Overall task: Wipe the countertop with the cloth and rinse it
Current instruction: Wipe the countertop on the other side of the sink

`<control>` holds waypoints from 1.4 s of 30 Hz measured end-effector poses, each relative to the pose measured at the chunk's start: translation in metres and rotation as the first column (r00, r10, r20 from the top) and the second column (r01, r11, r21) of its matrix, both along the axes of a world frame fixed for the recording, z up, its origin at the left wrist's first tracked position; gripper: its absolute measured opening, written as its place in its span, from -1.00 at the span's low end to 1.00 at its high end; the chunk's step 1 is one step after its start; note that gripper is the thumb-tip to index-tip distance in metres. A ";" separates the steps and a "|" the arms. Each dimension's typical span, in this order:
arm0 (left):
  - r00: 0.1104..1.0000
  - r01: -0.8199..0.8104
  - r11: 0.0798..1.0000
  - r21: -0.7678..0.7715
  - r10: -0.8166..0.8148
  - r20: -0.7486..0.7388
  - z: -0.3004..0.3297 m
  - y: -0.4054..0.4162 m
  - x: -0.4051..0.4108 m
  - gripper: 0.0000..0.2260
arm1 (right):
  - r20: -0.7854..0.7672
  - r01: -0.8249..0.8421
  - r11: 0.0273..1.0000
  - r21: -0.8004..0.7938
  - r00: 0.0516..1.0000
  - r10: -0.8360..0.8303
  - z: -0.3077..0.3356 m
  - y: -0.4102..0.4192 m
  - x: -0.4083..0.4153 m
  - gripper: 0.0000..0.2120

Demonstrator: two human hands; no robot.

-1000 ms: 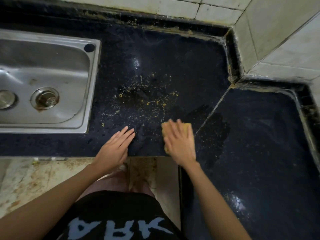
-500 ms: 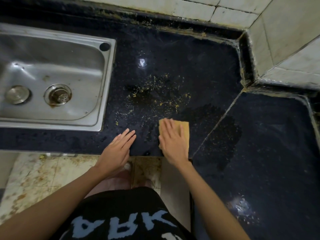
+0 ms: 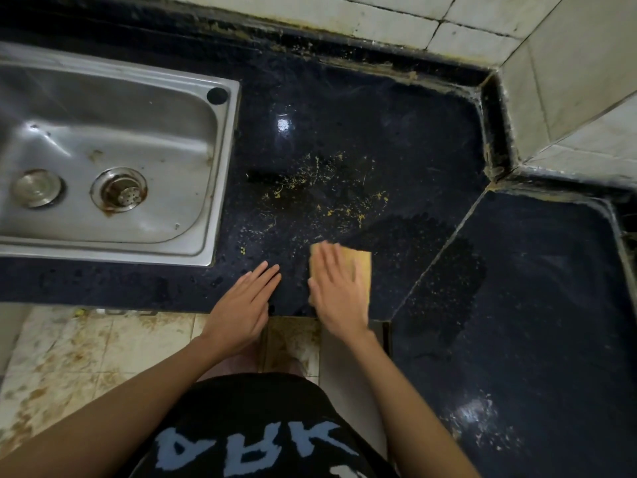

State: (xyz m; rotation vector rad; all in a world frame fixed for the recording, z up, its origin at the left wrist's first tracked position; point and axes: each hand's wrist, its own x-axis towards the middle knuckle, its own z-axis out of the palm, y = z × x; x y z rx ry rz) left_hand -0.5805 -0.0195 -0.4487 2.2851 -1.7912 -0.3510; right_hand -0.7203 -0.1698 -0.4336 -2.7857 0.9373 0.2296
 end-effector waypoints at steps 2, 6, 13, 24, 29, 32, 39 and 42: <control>1.000 0.016 1.000 0.015 -0.016 0.004 0.001 0.000 0.000 -0.54 | 0.007 -0.130 0.992 -0.004 0.992 0.130 0.002 0.001 -0.002 -0.46; 1.000 0.019 1.000 0.021 -0.019 0.016 0.003 0.001 0.000 -0.54 | -0.011 -0.026 1.000 0.008 1.000 0.026 0.002 -0.049 -0.022 -0.44; 1.000 0.007 1.000 0.021 -0.007 -0.006 0.002 0.000 -0.001 -0.55 | 0.008 0.150 0.989 0.008 0.989 -0.150 0.002 -0.008 0.011 -0.42; 0.993 0.107 0.994 -0.015 -0.107 -0.040 0.005 0.004 0.011 -0.57 | 0.070 0.238 0.971 0.002 0.969 -0.238 -0.002 -0.013 -0.010 -0.49; 0.991 0.120 0.993 -0.019 -0.121 -0.063 0.004 0.005 0.012 -0.57 | 0.053 0.000 1.000 -0.004 0.999 0.000 -0.001 0.022 0.004 -0.51; 0.988 0.134 0.991 -0.022 -0.135 -0.074 0.006 0.003 0.014 -0.57 | 0.033 -0.145 0.989 -0.003 0.989 0.145 -0.003 -0.004 -0.019 -0.52; 0.997 -0.055 0.998 -0.039 0.053 -0.048 0.013 -0.015 0.032 -0.56 | 0.060 0.375 0.927 -0.011 0.925 -0.374 -0.001 -0.101 -0.046 -0.43; 0.978 -0.208 0.978 -0.029 0.206 -0.039 0.017 -0.026 0.046 -0.53 | 0.047 0.429 0.903 -0.031 0.903 -0.427 -0.001 -0.141 -0.039 -0.49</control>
